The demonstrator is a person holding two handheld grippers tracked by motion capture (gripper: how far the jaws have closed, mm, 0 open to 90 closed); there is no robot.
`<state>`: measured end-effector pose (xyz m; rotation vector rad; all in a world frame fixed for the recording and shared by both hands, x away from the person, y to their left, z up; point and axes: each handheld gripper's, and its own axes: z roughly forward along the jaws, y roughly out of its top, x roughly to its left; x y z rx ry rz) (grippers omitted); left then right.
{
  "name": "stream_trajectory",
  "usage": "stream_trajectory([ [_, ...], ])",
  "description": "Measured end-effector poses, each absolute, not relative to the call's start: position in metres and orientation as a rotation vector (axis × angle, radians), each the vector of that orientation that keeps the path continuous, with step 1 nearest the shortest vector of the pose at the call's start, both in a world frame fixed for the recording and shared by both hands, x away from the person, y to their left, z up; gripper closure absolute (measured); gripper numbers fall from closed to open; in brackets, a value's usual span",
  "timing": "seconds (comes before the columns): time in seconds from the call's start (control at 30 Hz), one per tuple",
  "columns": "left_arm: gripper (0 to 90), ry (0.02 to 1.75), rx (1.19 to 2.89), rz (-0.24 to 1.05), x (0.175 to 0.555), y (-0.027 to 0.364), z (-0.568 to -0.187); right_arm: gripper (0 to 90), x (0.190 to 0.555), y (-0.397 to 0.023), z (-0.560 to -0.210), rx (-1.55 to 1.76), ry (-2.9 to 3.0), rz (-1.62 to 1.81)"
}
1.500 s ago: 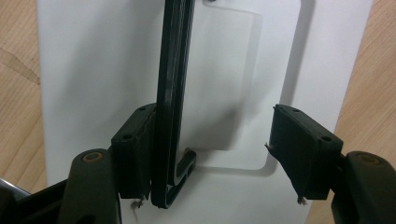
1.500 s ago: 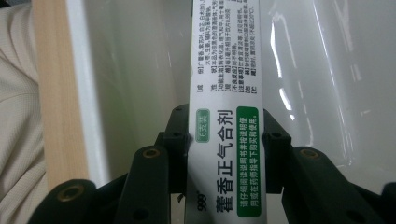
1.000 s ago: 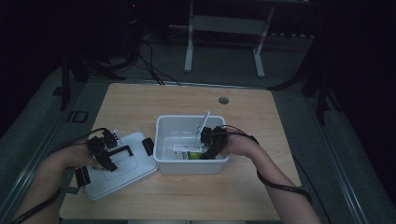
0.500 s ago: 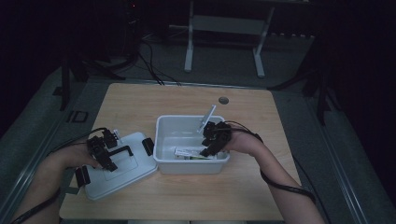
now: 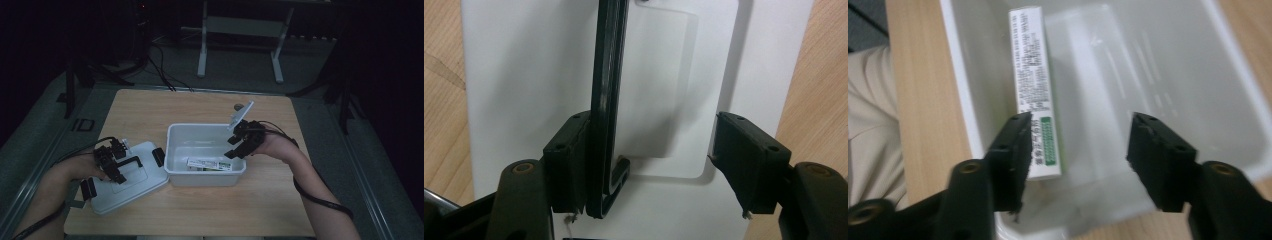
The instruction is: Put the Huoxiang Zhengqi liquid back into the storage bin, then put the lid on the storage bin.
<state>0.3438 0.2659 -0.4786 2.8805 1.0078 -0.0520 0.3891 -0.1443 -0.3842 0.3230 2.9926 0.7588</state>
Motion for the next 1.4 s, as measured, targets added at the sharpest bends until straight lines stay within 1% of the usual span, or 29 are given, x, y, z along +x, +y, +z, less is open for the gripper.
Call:
stream_trajectory([
  [0.1,34.3,1.017,2.879,-0.038,0.345,0.266,-0.479,36.1,0.391,-0.157,-0.379,0.367,2.956,0.788],
  [0.2,34.3,1.013,2.874,-0.043,0.345,0.266,-0.479,28.6,0.393,-0.173,-0.376,0.427,2.915,0.822],
  [0.23,34.4,1.008,2.873,-0.04,0.345,0.266,-0.479,26.0,0.394,-0.179,-0.375,0.455,2.903,0.828],
  [0.27,34.4,1.009,2.872,-0.041,0.345,0.266,-0.479,21.2,0.395,-0.187,-0.375,0.491,2.88,0.833],
  [0.33,34.4,1.006,2.87,-0.042,0.345,0.266,-0.479,18.3,0.397,-0.198,-0.376,0.525,2.858,0.844],
  [0.37,34.8,1.002,2.87,-0.037,0.345,0.266,-0.479,15.2,0.398,-0.205,-0.377,0.55,2.841,0.848],
  [0.4,36.1,0.999,2.866,-0.032,0.345,0.266,-0.479,14.5,0.399,-0.21,-0.379,0.57,2.818,0.847],
  [0.6,37.5,0.994,2.85,-0.027,0.345,0.266,-0.479,13.7,0.402,-0.241,-0.398,0.633,2.774,0.793],
  [0.7,37.7,0.989,2.843,-0.029,0.345,0.264,-0.481,13.9,0.403,-0.251,-0.411,0.668,2.762,0.758],
  [0.8,39.8,0.984,2.853,-0.033,0.345,0.262,-0.483,13.9,0.403,-0.258,-0.421,0.709,2.767,0.744],
  [0.93,45.8,0.971,2.861,-0.03,0.346,0.261,-0.482,14.2,0.404,-0.265,-0.436,0.756,2.779,0.728],
  [1.0,50.4,0.953,2.861,-0.025,0.347,0.261,-0.48,14.5,0.404,-0.268,-0.442,0.779,2.783,0.723],
  [1.03,50.5,0.955,2.853,-0.018,0.348,0.261,-0.479,14.6,0.404,-0.269,-0.445,0.792,2.784,0.722],
  [1.1,55.1,0.95,2.85,-0.014,0.348,0.26,-0.477,14.6,0.404,-0.272,-0.45,0.804,2.79,0.719],
  [1.4,61.9,0.933,2.886,0.026,0.353,0.257,-0.464,14.6,0.403,-0.277,-0.461,0.831,2.787,0.704],
])
